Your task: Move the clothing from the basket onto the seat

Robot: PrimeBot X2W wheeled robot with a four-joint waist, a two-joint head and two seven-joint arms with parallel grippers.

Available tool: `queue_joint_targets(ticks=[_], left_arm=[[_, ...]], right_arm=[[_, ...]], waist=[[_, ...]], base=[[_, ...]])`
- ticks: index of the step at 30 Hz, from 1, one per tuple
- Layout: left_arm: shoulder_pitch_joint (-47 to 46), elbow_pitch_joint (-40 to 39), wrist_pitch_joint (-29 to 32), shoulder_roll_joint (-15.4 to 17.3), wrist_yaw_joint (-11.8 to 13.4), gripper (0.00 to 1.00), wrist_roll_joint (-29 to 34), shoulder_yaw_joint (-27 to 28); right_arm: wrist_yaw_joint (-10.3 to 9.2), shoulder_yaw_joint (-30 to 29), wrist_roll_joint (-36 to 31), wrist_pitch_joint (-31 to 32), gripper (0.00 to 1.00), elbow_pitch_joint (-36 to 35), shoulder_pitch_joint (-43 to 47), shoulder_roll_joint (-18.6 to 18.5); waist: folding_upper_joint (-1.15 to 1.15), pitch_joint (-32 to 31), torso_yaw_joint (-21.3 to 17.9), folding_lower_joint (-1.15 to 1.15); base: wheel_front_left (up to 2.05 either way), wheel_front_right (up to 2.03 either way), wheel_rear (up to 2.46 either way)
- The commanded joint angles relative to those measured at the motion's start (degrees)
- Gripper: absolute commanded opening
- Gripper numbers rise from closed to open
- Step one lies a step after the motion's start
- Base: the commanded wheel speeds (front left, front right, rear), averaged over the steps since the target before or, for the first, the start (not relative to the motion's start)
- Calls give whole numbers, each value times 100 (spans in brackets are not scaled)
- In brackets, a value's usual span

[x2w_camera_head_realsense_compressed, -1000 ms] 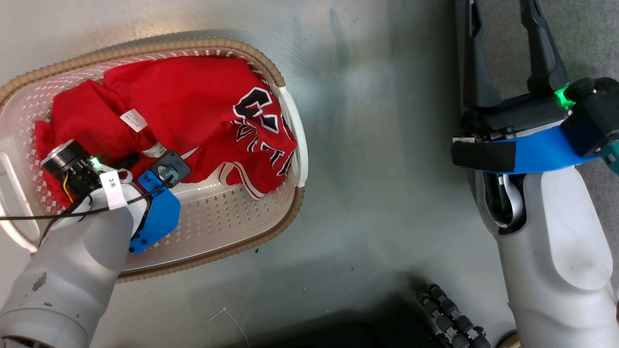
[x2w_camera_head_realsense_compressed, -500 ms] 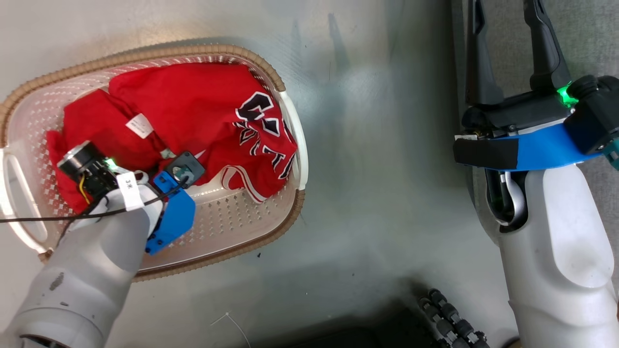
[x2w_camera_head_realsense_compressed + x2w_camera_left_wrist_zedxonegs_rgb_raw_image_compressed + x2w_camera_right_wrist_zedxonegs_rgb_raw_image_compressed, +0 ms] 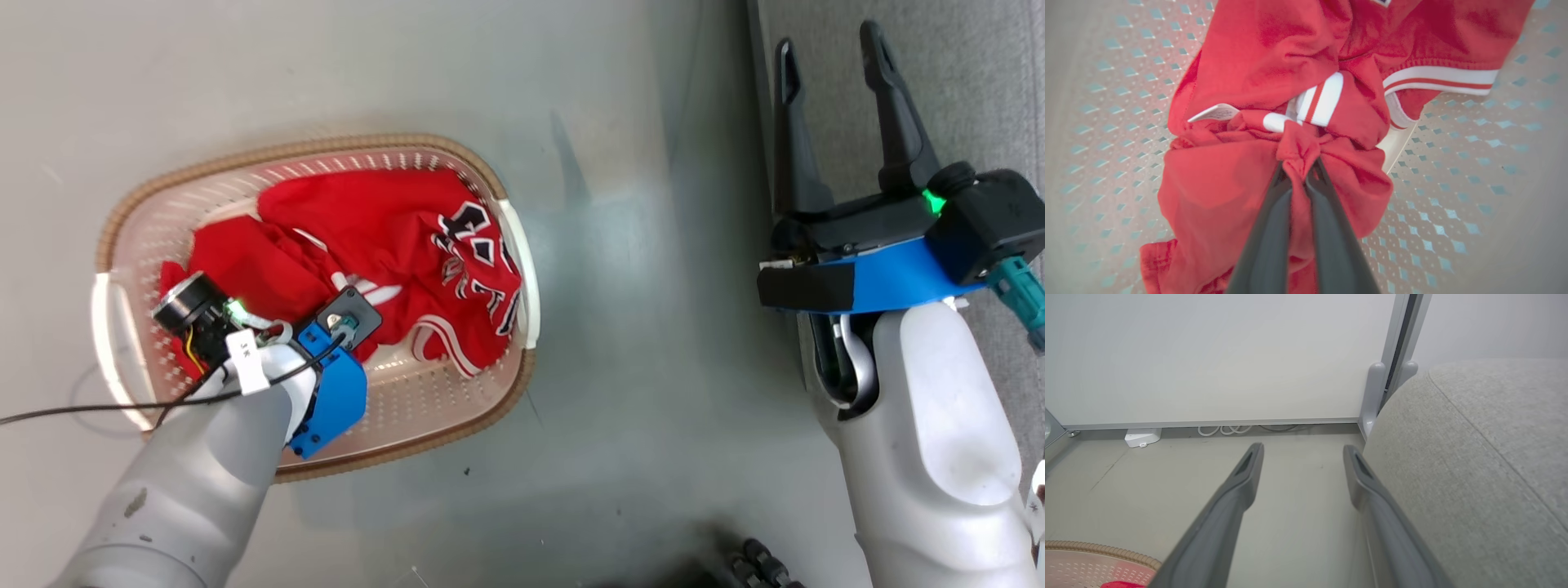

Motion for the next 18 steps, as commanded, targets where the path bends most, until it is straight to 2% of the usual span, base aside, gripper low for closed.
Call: queue_joint_targets(ticks=[1, 18], left_arm=[[119, 4, -76, -29, -42, 0, -44, 18], [676, -205, -906, -427, -131, 0, -738, 203]], right_arm=[[-4, -4, -27, -30, 100, 19, 75, -9], [-4, -78, -257, -30, 100, 318, 710, -10]], waist=[[0, -221, 118, 0], [0, -1664, 611, 0]], base=[[0, 0, 0], [0, 0, 0]])
